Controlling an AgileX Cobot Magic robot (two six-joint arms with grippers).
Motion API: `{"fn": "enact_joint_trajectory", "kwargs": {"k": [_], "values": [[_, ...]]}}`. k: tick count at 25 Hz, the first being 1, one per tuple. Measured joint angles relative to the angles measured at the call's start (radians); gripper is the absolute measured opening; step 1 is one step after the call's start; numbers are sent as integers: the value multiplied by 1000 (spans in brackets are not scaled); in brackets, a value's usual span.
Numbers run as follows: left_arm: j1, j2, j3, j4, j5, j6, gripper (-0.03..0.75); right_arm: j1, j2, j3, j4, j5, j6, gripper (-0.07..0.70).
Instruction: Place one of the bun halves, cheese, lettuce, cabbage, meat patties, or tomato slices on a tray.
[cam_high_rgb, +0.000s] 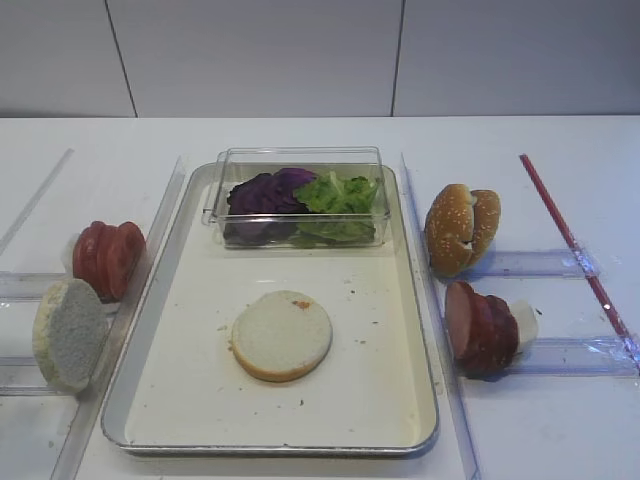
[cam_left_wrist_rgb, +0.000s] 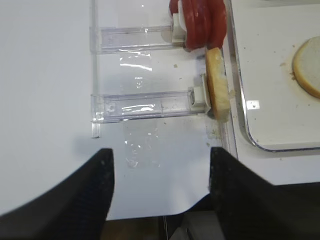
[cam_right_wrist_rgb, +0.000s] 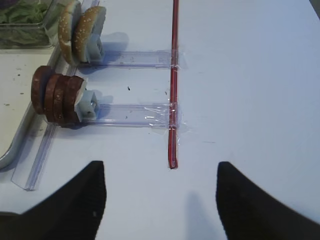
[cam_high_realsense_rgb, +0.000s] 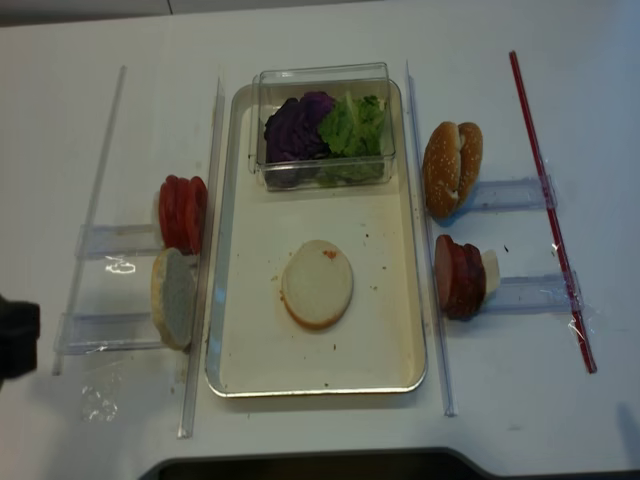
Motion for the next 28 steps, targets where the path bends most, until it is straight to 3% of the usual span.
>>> {"fn": "enact_joint_trajectory", "kwargs": {"k": [16, 22, 28], "values": [[-2, -345, 274, -21, 6, 0, 427, 0, 0, 0, 0, 0, 0, 507], [-2, -519, 326, -20, 9, 2, 412, 0, 0, 0, 0, 0, 0, 507], [-2, -641, 337, -33, -12, 81, 398, 0, 0, 0, 0, 0, 0, 507]]}}
